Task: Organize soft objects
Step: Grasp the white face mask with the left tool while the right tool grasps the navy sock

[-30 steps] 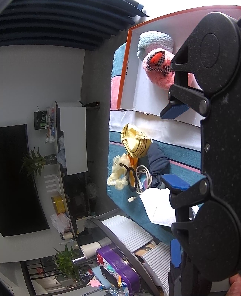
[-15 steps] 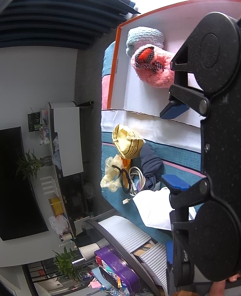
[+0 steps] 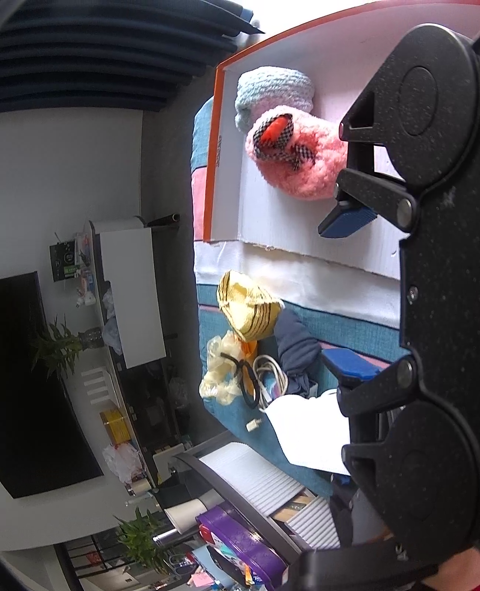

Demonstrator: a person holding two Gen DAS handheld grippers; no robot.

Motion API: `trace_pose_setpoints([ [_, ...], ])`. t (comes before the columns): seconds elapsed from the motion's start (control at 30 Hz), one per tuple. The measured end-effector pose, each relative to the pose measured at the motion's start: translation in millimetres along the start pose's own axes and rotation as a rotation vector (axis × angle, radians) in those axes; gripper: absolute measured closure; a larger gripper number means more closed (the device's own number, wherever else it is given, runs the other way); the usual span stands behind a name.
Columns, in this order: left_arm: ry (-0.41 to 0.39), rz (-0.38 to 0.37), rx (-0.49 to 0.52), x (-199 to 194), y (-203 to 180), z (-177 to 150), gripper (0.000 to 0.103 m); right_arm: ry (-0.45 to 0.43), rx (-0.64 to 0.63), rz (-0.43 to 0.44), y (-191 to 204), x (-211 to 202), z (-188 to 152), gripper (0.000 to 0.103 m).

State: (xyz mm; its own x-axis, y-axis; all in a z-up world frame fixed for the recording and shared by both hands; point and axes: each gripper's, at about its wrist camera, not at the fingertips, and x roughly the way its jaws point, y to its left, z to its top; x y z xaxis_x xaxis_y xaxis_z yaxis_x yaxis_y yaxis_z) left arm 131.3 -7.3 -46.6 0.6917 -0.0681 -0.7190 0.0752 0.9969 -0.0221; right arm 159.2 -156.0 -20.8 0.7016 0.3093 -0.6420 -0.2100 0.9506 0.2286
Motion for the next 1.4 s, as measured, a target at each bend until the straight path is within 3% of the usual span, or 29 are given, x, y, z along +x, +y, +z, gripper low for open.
trace_pose_setpoints([
  [0.1,0.020,0.028,-0.031,8,5,0,0.041,0.004,0.007,-0.007,-4,1,-1,0.024],
  [0.17,0.006,0.048,-0.045,6,10,-1,0.059,0.009,0.010,-0.011,-5,2,-2,0.024],
  [0.27,-0.007,0.008,-0.074,-3,16,-4,0.067,0.013,0.006,-0.012,-5,4,-2,0.024],
  [0.43,-0.046,-0.024,-0.132,-34,30,-12,0.068,0.025,-0.012,0.005,2,9,-3,0.024],
  [0.7,-0.071,0.001,-0.207,-75,66,-16,0.067,0.070,-0.068,0.088,25,39,5,0.024],
  [0.8,-0.067,0.013,-0.232,-77,74,-18,0.067,0.092,-0.091,0.120,36,57,10,0.023],
  [1.03,-0.069,0.007,-0.261,-76,84,-16,0.067,0.114,-0.270,0.091,62,99,22,0.014],
  [1.27,-0.072,-0.006,-0.268,-72,84,-13,0.067,0.149,-0.311,0.076,65,136,29,0.015],
  [1.3,-0.073,-0.008,-0.268,-72,83,-12,0.067,0.147,-0.312,0.077,65,139,29,0.025],
  [1.4,-0.077,-0.010,-0.269,-72,83,-12,0.067,0.148,-0.308,0.062,67,141,26,0.033],
])
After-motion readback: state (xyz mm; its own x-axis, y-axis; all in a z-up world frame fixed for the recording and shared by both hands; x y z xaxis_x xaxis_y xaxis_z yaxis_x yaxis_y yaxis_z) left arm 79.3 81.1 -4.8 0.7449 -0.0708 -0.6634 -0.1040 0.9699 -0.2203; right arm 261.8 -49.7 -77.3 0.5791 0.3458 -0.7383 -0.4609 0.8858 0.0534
